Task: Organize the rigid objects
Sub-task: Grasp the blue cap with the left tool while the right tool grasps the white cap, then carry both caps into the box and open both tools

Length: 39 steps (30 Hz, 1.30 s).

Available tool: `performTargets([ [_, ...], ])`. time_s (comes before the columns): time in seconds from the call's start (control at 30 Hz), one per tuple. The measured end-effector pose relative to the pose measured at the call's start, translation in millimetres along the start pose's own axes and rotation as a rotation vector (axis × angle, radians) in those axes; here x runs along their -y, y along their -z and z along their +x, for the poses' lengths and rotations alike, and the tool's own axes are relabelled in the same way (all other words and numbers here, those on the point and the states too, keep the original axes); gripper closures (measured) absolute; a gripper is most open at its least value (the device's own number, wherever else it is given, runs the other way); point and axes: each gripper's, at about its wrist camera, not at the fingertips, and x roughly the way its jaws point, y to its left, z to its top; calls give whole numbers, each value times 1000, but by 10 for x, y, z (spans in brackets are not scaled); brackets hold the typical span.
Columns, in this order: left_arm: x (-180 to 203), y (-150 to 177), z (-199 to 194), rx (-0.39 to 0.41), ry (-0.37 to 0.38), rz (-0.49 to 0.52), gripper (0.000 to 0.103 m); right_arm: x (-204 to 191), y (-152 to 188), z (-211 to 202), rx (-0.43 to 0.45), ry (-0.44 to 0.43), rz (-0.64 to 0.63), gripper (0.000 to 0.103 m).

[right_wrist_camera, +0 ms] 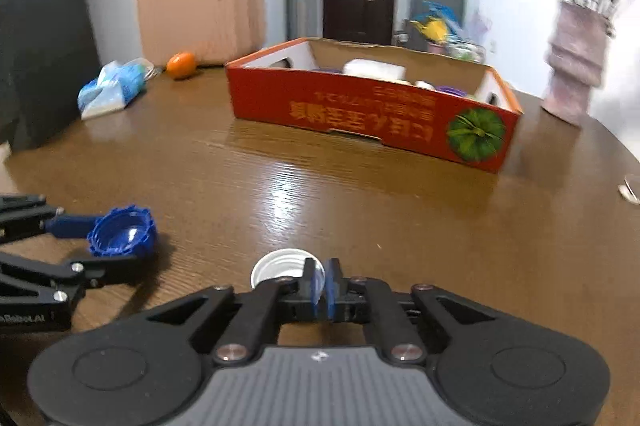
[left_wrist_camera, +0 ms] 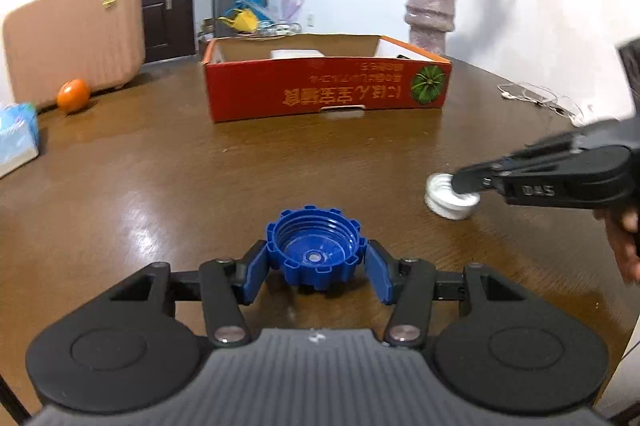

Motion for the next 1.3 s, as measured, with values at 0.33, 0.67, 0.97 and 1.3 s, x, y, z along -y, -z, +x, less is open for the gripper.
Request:
performTargets([
  [0.33, 1, 56, -53, 12, -35, -24, 37, -128, 120, -178, 59, -27, 41, 52],
  [0.67, -33, 31, -23, 15, -34, -50, 49, -78, 76, -8, 63, -42, 53, 64],
  [0.97, -177, -1008, 278, 115, 101, -82, 49, 632, -948, 198, 193, 10, 12, 64],
  [1.3, -392, -2524, 2361, -87, 41, -205, 48, 1335, -2059, 1713, -12, 161, -80, 64],
])
